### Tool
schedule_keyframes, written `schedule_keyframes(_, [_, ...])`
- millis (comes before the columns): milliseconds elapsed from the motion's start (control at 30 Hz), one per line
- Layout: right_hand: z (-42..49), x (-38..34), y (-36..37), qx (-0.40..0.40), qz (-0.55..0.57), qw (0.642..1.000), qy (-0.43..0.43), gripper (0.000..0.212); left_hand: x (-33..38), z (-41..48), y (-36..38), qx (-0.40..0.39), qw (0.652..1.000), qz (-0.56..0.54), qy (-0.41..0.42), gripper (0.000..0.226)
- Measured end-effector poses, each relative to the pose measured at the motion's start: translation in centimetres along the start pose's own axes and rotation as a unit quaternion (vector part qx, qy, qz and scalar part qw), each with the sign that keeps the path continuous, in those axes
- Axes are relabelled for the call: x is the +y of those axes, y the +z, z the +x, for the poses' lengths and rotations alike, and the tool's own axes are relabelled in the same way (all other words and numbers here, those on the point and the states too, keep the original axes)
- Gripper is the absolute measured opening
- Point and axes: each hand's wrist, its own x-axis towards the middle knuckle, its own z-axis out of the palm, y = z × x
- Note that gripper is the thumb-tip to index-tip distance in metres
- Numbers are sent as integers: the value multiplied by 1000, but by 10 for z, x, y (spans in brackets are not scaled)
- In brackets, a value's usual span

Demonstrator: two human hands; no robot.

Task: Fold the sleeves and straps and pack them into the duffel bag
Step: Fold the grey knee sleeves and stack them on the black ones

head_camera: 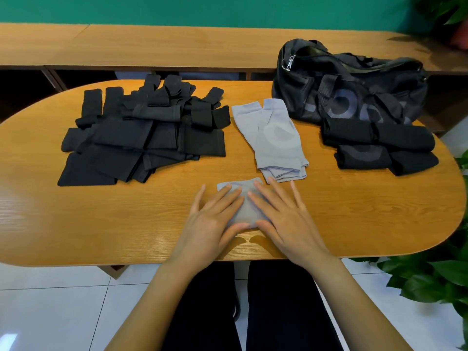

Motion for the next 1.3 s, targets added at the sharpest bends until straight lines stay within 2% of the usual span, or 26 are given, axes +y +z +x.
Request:
schedule_keyframes(100, [-4, 5, 5, -63, -4, 998, -22, 63, -9, -6, 4, -74, 997, -15, -1, 76])
schedule_keyframes(233, [-4, 7, 7, -80, 11, 997, -15, 66, -12, -10, 8, -74, 997, -34, -11, 76])
schedule_keyframes(467, [-5, 3, 3, -38, 35, 999, -17, 73, -11, -9, 6, -37, 999, -31, -1, 63])
schedule_keyframes(600, [-5, 3, 0, 15, 65, 998, -17, 65, -8, -8, 0, -13, 999, -43, -7, 58])
schedule_keyframes(700, [0, 4, -2, 60, 114, 992, 5, 52, -4, -5, -6, 4, 994, -95, -53, 60])
schedule_keyframes(800, [7, 3, -5, 88, 157, 983, 31, 49, 2, -1, -11, 27, 979, -165, -117, 64])
schedule_keyframes(900, [19, -1, -10, 71, 238, 963, 102, 55, 6, 1, -15, 64, 948, -251, -183, 59])
schedule_keyframes(967, [30, -3, -13, 73, 268, 950, 143, 50, 8, 1, -17, 84, 932, -278, -216, 64])
schedule_keyframes(1067, [45, -2, -11, 65, 259, 950, 160, 38, 7, -1, -16, 90, 956, -202, -193, 63])
schedule_keyframes(1167, [55, -2, -7, 49, 230, 959, 158, 36, 1, -2, -9, 32, 992, -53, -108, 54])
schedule_keyframes(1233, [55, -5, -7, 65, 152, 975, 148, 41, -3, -2, -3, -32, 995, -7, -95, 59])
schedule_keyframes(1300, [49, -10, -9, 91, 60, 987, 121, 50, -7, -3, 1, -64, 992, -9, -113, 65])
